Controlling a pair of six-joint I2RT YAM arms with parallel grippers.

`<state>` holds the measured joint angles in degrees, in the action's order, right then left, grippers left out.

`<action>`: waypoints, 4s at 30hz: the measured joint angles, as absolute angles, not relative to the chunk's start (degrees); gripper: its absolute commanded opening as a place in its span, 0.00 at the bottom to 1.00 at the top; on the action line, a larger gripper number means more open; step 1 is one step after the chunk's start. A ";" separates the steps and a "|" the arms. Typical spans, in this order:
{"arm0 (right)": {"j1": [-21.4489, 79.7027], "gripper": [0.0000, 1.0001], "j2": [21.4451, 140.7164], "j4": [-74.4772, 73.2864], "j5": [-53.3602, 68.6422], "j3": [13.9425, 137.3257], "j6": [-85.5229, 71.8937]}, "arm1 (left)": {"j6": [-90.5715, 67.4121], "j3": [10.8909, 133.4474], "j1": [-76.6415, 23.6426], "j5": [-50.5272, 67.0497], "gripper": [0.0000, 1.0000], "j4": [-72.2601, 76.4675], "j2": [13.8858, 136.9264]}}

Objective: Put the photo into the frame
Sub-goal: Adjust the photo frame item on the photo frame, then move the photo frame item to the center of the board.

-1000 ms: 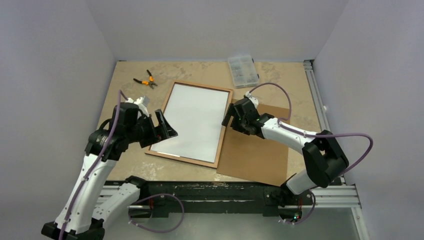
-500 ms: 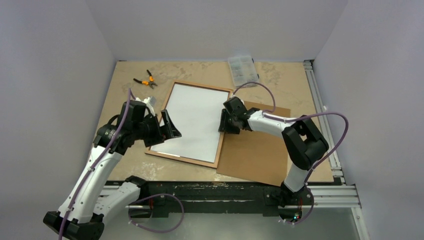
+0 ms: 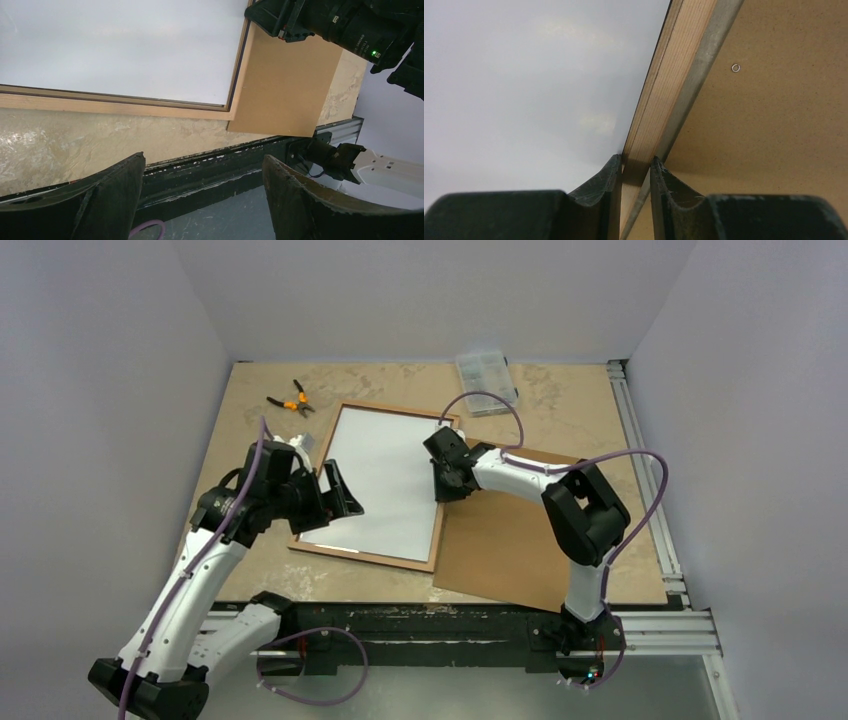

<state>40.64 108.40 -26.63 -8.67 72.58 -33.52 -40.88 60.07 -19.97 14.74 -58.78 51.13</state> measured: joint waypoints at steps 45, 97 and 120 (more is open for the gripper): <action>-18.33 0.85 75.92 -31.20 2.26 44.75 -27.66 | -44.77 82.67 -56.82 5.28 0.92 -33.89 106.87; -20.32 0.82 82.76 -27.24 17.19 43.48 -23.88 | -47.62 89.54 -57.36 -3.16 0.91 -38.06 118.91; -13.82 0.80 82.85 -21.80 26.98 40.75 -24.69 | -50.52 83.31 -55.40 -6.70 0.91 -40.58 96.79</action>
<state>-13.82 82.85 -21.80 26.98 40.75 -24.69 -50.52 83.31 -55.40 -6.70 -40.58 96.79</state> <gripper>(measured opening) 0.804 0.909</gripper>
